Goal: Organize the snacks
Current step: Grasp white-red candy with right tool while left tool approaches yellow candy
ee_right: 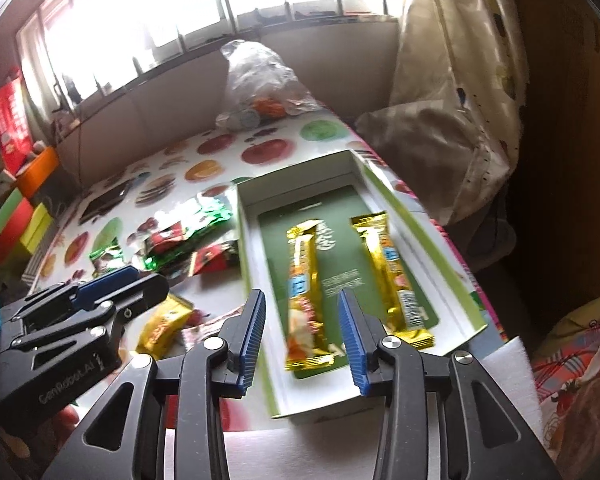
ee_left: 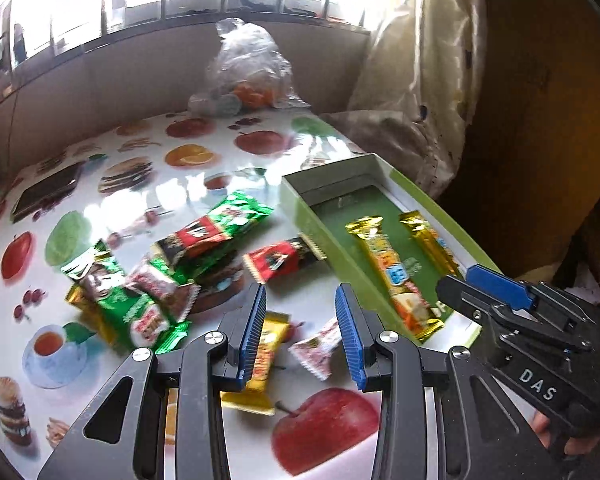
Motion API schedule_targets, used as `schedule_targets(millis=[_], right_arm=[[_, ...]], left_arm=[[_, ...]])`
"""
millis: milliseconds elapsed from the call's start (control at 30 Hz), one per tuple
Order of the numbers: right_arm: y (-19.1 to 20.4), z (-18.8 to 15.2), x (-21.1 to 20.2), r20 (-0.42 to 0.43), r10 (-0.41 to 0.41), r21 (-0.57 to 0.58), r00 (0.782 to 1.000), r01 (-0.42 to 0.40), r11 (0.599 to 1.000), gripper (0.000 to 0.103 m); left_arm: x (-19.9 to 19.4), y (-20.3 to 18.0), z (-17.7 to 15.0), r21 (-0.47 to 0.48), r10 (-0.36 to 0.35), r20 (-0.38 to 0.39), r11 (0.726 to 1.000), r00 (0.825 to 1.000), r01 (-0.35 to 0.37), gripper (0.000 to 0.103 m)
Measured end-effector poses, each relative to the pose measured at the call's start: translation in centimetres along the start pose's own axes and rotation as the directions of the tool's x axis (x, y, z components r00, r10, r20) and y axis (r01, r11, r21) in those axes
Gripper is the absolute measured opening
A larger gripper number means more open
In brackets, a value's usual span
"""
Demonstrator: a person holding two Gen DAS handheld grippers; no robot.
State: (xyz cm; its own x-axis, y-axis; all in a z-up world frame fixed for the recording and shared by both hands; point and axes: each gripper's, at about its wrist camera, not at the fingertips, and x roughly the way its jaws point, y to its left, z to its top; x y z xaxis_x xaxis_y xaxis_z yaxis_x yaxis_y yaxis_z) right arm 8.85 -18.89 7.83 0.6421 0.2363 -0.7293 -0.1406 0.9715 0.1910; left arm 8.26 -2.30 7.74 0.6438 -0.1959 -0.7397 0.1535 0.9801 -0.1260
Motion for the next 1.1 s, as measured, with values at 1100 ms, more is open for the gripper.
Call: schedule_targets(millis=[1100], right_arm=[[6.8, -2.0, 6.3, -0.180, 0.062, -0.028, 0.982, -0.069, 0.997, 0.038]], left_arm=[[0.3, 9.1, -3.4, -0.166, 0.013, -0.036, 0.986, 0.999, -0.018, 0.038]])
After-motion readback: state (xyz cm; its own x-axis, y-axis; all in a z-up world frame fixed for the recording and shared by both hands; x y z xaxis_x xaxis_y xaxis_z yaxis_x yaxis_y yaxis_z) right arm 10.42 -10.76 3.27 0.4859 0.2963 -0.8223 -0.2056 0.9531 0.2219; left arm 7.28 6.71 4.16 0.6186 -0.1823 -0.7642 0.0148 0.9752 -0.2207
